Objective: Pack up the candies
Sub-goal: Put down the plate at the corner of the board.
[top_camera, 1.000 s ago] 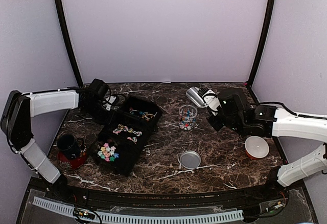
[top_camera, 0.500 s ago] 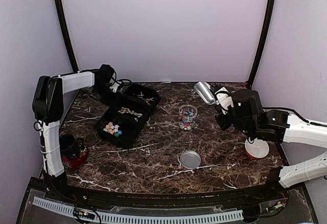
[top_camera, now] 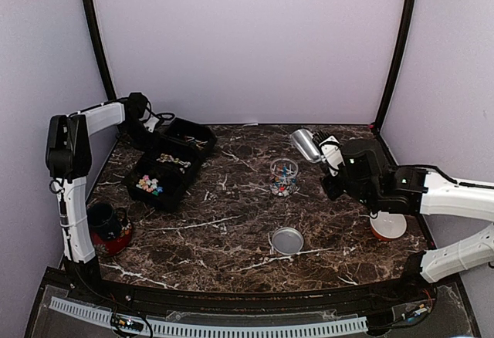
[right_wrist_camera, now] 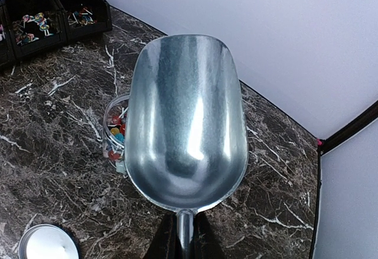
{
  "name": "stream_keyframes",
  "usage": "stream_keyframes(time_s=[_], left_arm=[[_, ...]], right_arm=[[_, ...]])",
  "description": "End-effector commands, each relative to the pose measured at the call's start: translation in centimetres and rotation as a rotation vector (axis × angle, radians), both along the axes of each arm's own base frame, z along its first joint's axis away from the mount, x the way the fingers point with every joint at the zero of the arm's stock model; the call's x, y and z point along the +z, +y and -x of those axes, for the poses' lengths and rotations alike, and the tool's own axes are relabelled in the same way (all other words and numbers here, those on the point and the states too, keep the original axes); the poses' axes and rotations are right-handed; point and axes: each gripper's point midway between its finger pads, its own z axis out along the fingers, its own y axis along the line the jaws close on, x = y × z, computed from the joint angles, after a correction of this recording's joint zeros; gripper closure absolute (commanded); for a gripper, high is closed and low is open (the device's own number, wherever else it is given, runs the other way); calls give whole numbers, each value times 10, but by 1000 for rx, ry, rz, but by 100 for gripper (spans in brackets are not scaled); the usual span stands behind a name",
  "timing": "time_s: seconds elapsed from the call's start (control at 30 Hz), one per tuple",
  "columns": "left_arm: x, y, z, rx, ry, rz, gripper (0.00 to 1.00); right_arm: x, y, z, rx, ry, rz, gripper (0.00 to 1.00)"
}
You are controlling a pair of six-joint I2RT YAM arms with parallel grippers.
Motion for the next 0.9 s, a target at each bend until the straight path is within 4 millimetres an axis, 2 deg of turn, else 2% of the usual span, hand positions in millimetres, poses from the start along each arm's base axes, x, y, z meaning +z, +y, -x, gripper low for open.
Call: stream_keyframes(time_s=[0.0, 0.13, 0.3, 0.5, 0.6, 0.73, 0.87], left_arm=[[15, 17, -7, 16, -48, -52, 100], [5, 33, -10, 46, -42, -115, 99], [-9, 49, -13, 79, -21, -155, 91], [-16, 68, -14, 125, -10, -188, 85], [-13, 79, -15, 158, -15, -203, 76], [-6, 83, -17, 187, -21, -203, 61], [15, 80, -17, 221, -43, -172, 47]], right_arm=[[1, 2, -2, -17, -18, -38, 100], [-5, 2, -5, -32, -12, -25, 100], [-10, 0, -13, -63, -11, -18, 100], [-19, -14, -32, -116, 7, -77, 100], [-30, -24, -46, -157, 29, -98, 100], [-43, -34, -64, -202, 54, -99, 100], [-57, -43, -81, -235, 85, -92, 100]])
